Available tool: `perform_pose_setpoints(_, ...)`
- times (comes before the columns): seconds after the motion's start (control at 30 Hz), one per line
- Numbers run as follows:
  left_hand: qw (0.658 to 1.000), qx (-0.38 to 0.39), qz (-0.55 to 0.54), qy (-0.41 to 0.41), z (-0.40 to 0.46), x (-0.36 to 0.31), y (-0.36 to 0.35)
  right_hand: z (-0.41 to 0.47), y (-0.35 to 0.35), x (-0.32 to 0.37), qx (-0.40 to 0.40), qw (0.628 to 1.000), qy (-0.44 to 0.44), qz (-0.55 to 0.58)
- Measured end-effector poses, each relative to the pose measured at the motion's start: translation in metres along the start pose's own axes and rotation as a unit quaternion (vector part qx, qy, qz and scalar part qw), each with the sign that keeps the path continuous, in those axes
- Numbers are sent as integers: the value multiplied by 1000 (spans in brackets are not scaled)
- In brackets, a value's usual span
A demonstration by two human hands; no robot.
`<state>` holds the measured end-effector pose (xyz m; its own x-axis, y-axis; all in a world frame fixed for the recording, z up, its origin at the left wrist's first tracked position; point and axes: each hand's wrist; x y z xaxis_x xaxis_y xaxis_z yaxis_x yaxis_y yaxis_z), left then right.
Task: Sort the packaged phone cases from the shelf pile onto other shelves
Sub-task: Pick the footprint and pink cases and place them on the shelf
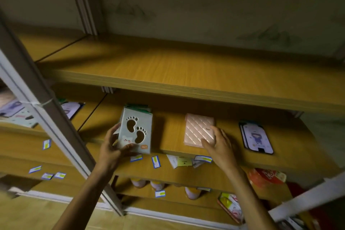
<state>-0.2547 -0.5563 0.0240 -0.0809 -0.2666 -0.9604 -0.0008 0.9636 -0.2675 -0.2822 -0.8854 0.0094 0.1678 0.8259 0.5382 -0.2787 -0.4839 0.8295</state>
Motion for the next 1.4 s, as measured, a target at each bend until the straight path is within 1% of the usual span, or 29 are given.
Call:
perform_pose_setpoints(0.13,999,-24,30,11,12,1,16,-1,-6,10,23,1000,17,9)
perform_pose_setpoints(0.37,999,-14,30,34,55,-8,47,7,-25,42,13,1000,24,12)
perform_pose_setpoints(0.53,995,23,79,59,94,-8,52,7,-38,66,-12,1000,9,21)
perform_pose_setpoints(0.63,985,56,153,59,107,-5,48,4,-43,76,-19,1000,-5,17)
perform_pose_setpoints(0.7,975,77,206,43,113,-4,48,3,-46,82,-26,1000,-4,13)
perform_pose_setpoints(0.77,958,89,273,1,116,-5,48,2,-49,86,-34,999,-8,13)
perform_pose_setpoints(0.83,927,99,357,-60,119,-7,51,-1,-51,90,-37,999,-15,19)
perform_pose_setpoints(0.9,895,120,422,-75,127,-4,60,-5,-52,94,-38,999,-14,14)
perform_pose_setpoints(1.03,866,158,460,-119,116,-12,65,-12,-53,102,-31,999,-29,14)
perform_pose_setpoints(1.13,856,179,457,-163,102,-19,66,-16,-55,107,-15,1000,-23,-2)
perform_pose_setpoints(1.23,847,168,469,-184,84,-22,73,-23,-57,118,3,1000,-13,-10)
perform_pose_setpoints(1.4,864,127,457,-170,42,-31,95,-36,-65,139,36,998,40,-11)
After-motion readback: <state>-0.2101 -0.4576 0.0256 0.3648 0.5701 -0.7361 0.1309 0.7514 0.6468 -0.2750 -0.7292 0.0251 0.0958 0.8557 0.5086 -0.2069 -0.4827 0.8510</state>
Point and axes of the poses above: each hand's wrist, its own z-axis towards the middle knuckle, its own y-axis out of the back of the hand, x = y × z, and after that the axes turned 11 degrees about -z, right-handed
